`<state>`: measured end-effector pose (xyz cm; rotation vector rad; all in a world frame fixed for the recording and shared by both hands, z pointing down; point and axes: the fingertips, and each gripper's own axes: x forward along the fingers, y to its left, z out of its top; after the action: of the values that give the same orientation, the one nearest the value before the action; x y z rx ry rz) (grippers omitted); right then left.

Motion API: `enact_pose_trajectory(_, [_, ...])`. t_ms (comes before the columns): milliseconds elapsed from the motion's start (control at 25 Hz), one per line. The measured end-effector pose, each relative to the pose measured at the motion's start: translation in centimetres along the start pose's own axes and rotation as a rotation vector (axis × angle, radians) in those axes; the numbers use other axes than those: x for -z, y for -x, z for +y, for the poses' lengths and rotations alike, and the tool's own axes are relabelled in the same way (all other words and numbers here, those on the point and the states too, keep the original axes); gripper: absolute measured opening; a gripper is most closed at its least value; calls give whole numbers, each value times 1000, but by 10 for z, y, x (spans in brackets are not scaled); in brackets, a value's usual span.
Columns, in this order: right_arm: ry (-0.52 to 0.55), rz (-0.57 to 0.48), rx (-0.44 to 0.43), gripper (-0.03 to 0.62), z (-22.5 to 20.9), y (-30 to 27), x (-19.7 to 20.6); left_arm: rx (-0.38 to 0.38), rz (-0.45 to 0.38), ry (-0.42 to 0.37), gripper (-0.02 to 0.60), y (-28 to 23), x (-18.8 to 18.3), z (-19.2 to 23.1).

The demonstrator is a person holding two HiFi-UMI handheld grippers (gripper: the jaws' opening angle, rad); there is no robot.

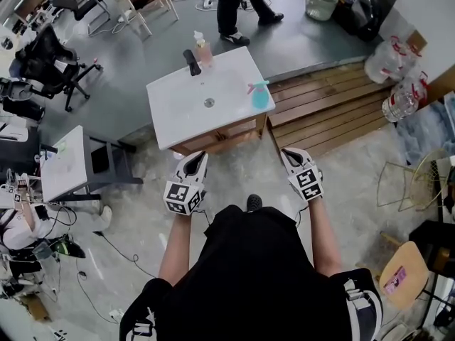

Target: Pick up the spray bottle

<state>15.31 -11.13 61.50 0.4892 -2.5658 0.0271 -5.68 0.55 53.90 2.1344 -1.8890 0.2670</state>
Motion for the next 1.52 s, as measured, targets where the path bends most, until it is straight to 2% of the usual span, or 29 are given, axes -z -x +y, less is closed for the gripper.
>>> enact_pose_trajectory(360, [15, 6, -14, 17, -11, -2, 7, 19, 0, -1, 35, -19, 4, -11])
enact_pose_trajectory(720, [6, 22, 15, 17, -27, -11, 11, 52, -5, -2, 35, -45, 2, -3])
enact_pose_trajectory(1000, [-18, 19, 46, 17, -38, -30, -2, 83, -16, -15, 35, -70, -15, 21])
enact_pose_trajectory(1520, [-54, 28, 112, 17, -59, -94, -42, 167, -16, -18, 35, -128, -40, 91])
